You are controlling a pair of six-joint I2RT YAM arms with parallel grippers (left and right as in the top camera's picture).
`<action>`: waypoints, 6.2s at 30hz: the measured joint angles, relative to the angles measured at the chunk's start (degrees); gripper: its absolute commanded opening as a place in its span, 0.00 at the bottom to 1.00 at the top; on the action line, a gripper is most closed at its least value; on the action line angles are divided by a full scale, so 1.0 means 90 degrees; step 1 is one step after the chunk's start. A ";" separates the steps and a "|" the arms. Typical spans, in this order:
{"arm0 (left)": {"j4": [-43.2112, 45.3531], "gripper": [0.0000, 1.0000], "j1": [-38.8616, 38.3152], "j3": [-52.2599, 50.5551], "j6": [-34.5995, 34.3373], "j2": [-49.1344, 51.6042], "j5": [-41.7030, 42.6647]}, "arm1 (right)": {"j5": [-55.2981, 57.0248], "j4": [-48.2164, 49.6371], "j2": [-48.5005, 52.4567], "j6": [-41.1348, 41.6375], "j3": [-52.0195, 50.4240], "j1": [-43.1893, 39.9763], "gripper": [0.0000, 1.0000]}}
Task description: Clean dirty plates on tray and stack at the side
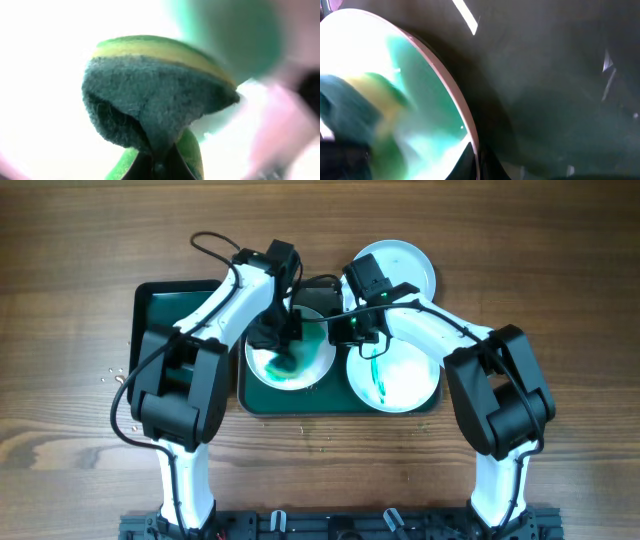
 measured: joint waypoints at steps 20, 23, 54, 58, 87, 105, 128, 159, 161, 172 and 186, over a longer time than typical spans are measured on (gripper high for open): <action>0.1625 0.04 -0.0068 0.0002 0.0219 0.0007 -0.0879 | 0.0022 0.0002 0.0000 0.0002 0.0000 -0.0005 0.04; 0.1195 0.04 -0.0087 0.0032 -0.0313 0.0007 -0.1836 | 0.0022 0.0005 0.0000 0.0002 0.0000 0.0010 0.04; 0.1307 0.04 -0.0056 0.0039 -0.0330 0.0012 -0.1394 | 0.0022 -0.0032 0.0000 -0.0019 0.0000 0.0007 0.04; 0.0500 0.04 -0.0002 0.0180 -0.0724 0.0015 -0.2096 | 0.0019 -0.0078 0.0000 -0.0019 0.0000 0.0007 0.04; -0.1889 0.04 0.0986 0.3075 -0.0911 -0.0857 -0.1491 | 0.3679 -0.1853 -0.2754 0.0000 0.0134 0.1314 0.04; -0.1894 0.04 0.0986 0.3075 -0.0911 -0.0857 -0.1491 | 0.9374 -0.2307 -0.2875 -0.0029 0.0131 0.3636 0.04; -0.1904 0.04 0.0986 0.3075 -0.0911 -0.0857 -0.1472 | 0.9384 -0.1498 -0.2875 0.0017 0.0131 0.3283 0.04; -0.1906 0.04 0.0986 0.3075 -0.0911 -0.0857 -0.1447 | 0.1880 -0.0590 -0.0874 0.0294 -0.0119 0.0733 0.57; -0.1906 0.04 0.0986 0.3075 -0.0911 -0.0857 -0.1447 | 0.1651 -0.0593 -0.0872 -0.0095 -0.0090 0.0585 0.57; -0.1906 0.04 0.0986 0.3075 -0.0911 -0.0857 -0.1443 | 0.1064 -0.0872 -0.0833 -0.1970 0.0614 -0.0017 0.53; -0.1887 0.04 0.0974 0.3075 -0.0913 -0.0857 -0.1399 | 0.1059 -0.1287 0.0364 -0.2336 0.1353 -0.0151 0.43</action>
